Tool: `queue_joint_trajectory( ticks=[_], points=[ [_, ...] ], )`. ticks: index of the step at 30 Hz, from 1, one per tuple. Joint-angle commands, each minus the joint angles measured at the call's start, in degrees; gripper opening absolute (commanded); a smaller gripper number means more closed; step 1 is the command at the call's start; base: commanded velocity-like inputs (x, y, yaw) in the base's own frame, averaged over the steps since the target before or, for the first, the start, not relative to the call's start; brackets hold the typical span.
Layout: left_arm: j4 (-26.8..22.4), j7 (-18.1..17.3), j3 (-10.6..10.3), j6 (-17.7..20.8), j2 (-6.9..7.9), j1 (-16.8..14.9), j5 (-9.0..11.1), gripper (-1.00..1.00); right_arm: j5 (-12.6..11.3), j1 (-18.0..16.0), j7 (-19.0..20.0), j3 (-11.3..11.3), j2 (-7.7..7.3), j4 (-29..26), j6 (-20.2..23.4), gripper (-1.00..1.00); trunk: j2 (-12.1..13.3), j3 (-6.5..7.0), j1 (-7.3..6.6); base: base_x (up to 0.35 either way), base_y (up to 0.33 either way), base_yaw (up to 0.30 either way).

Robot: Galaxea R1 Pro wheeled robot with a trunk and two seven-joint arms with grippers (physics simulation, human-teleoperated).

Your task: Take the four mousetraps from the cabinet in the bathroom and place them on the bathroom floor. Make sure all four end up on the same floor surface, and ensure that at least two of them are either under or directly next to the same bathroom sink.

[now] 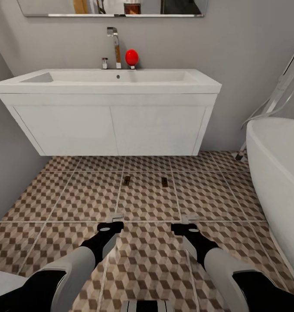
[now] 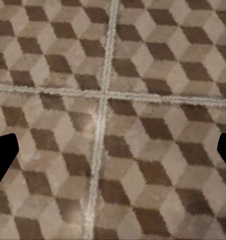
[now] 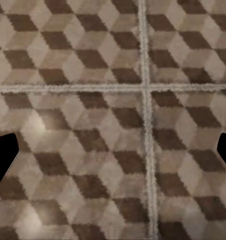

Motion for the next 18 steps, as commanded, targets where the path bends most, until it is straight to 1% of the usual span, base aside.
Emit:
queue_joint_trajectory(
  ticks=[1, 18],
  points=[
    [0.0, 0.1, 0.2, 0.1, -0.02, 0.0, -0.1, 1.0, -0.2, 0.0, -0.3, 0.3, 0.03, -0.1, 0.3, 1.0, 0.0, 0.19, -0.03, 0.0, 0.0, 0.0],
    [0.0, 0.1, 0.2, 0.1, 0.0, 0.0, -0.1, 1.0, -0.2, 0.0, -0.3, 0.3, 0.14, -0.1, 0.3, 1.0, 0.2, 3.95, -0.47, 0.0, 0.0, 0.0]
  ],
)
